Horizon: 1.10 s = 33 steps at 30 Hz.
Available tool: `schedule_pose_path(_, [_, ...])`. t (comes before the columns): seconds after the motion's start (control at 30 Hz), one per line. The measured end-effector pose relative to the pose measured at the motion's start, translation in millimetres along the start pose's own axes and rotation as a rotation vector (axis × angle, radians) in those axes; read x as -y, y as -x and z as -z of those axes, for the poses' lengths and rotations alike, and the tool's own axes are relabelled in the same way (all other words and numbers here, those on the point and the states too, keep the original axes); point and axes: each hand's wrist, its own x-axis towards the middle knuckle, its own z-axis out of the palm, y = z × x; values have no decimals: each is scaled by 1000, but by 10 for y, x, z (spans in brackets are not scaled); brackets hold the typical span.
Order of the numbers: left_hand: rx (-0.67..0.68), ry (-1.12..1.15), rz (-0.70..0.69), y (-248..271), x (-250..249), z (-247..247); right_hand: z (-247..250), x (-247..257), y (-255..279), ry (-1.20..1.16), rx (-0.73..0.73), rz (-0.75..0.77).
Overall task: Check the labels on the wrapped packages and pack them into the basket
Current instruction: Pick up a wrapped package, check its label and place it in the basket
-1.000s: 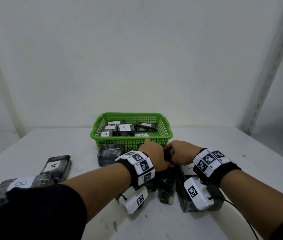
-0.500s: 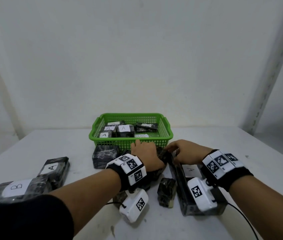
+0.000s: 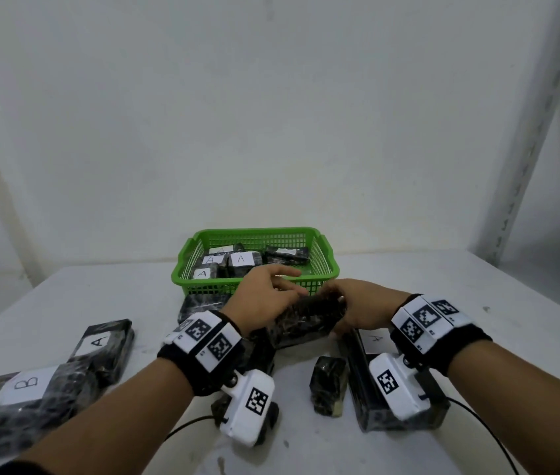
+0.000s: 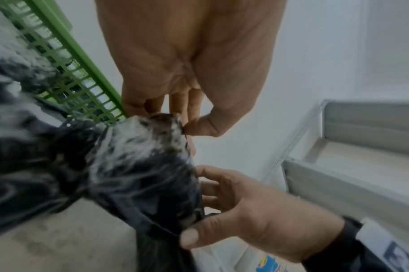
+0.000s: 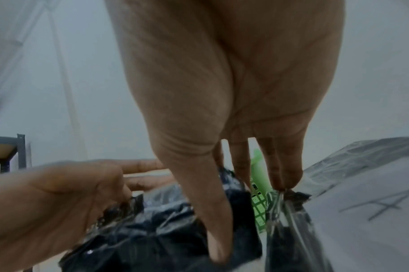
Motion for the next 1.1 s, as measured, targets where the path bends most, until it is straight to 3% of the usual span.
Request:
schedule_pose_path(0.13, [-63, 130, -52, 21, 11, 104, 40, 10, 52, -188, -69, 62])
schedule_pose_path(0.3, [-31, 413, -56, 121, 181, 328, 129, 39, 170, -494, -151, 182])
schedule_pose_path(0.4, [11, 484, -36, 201, 294, 454, 143, 116, 144, -657, -180, 189])
schedule_pose_path(0.53, [-67, 578, -76, 280, 336, 586, 62, 346, 19, -826, -141, 205])
schedule_pose_path(0.63, [-42, 617, -94, 315, 343, 675, -62, 562, -69, -978, -171, 255])
schedule_pose_path(0.73, [-85, 675, -89, 333, 409, 754, -200, 704, -188, -1045, -258, 262])
schedule_pose_path(0.83, [-145, 656, -88, 337, 522, 822, -339, 784, -281, -1128, -228, 250])
schedule_pose_path(0.93, [-134, 700, -63, 341, 642, 888, -459, 818, -332, -1210, -168, 254])
schedule_pose_path(1.1, [-106, 763, -28, 389, 783, 927, -607, 809, -428, -1237, -207, 256])
